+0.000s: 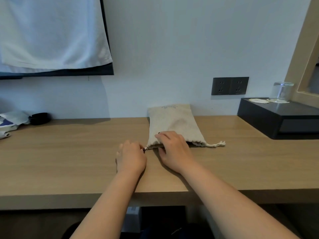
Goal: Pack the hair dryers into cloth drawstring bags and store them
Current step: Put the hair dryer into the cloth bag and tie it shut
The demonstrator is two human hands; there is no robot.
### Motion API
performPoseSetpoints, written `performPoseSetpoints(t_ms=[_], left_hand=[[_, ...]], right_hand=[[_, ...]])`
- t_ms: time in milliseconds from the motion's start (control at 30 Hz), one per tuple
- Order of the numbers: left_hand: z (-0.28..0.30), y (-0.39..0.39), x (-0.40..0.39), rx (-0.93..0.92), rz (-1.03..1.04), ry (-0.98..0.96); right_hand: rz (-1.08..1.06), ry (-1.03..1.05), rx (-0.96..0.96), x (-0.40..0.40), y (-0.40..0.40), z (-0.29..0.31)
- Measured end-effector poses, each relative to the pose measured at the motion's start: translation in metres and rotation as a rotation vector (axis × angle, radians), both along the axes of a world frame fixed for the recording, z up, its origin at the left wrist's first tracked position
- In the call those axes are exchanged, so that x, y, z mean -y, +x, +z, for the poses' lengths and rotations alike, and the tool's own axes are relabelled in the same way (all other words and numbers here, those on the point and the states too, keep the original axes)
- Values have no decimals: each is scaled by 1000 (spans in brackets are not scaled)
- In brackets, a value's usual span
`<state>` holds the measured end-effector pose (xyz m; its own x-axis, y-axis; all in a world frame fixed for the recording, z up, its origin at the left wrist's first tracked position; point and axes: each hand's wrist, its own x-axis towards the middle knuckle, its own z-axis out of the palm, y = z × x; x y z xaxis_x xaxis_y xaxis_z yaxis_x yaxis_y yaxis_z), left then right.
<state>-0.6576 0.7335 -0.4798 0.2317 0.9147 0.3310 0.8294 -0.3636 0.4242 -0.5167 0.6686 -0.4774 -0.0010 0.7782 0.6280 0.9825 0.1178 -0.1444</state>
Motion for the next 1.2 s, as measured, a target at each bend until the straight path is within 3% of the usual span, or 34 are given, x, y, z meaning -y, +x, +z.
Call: performPoseSetpoints(t_ms=[233, 300, 367, 600, 733, 867, 1000, 1200], left_hand=[[1, -2, 0, 203, -121, -88], [0, -2, -1, 148, -117, -98], [0, 0, -1, 67, -104, -44], [6, 4, 6, 271, -218, 63], [14, -2, 11, 540, -261, -3], [24, -8, 16, 886, -284, -267], [27, -10, 13, 1153, -507, -517], [29, -8, 13, 1510, -517, -623]], right_hand=[[107, -208, -64, -18, -12, 3], [46, -230, -98, -23, -8, 2], [1, -218, -115, -24, -4, 2], [23, -7, -71, -21, -6, -1], [-42, 149, -35, -20, -6, -1], [-105, 215, -77, -20, -3, -1], [-132, 234, -92, -18, -2, 0], [-141, 211, -44, -16, -5, 0]])
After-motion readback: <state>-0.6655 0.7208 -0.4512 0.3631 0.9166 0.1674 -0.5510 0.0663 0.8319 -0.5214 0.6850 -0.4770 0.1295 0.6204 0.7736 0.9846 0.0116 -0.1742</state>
